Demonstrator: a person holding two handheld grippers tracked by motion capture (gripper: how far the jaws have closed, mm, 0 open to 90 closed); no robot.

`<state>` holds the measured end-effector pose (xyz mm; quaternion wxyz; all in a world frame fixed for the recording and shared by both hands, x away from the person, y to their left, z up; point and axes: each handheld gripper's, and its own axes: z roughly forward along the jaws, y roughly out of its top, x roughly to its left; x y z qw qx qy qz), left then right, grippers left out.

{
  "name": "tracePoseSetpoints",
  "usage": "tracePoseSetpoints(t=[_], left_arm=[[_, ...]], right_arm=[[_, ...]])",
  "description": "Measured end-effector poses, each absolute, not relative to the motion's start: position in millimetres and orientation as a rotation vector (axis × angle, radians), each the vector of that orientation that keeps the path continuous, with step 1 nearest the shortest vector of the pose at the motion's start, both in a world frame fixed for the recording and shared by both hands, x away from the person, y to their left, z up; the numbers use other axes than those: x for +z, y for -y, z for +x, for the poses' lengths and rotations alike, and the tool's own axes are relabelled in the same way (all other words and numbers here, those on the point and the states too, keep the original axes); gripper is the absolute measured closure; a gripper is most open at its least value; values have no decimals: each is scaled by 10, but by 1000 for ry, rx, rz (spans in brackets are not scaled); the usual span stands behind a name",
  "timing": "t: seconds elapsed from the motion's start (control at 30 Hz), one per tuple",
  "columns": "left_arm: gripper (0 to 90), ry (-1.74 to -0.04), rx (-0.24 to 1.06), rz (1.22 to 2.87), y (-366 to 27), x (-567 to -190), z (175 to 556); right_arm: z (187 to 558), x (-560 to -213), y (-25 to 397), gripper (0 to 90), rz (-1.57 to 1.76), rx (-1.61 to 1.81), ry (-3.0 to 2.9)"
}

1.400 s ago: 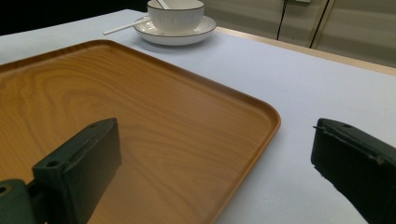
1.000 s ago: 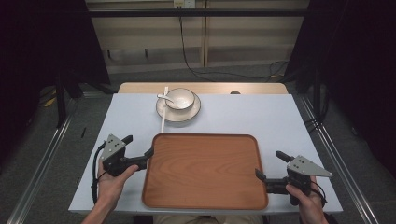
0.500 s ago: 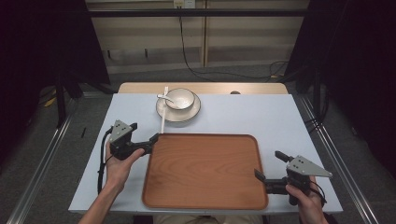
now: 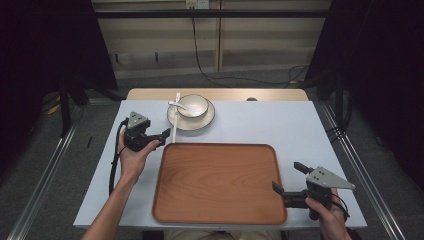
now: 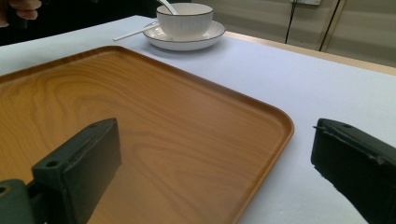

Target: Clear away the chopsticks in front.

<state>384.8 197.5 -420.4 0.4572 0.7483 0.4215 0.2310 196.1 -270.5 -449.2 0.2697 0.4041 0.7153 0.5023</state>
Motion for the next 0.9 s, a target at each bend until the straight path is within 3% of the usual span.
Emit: tracePoseSetpoints(t=[0.77, 0.83, 0.9], left_arm=[[205, -1095, 589, 1893, -1786, -4398, 4488], [239, -1101, 614, 1915, -1759, -4404, 4507], [354, -1104, 612, 1937, -1746, -4416, 4543]], right_arm=[[1980, -4507, 2703, 14, 1091, 1354, -1942], [1979, -4507, 2701, 14, 1091, 1355, -1943], [1978, -4509, 2699, 14, 1092, 1352, -1948]])
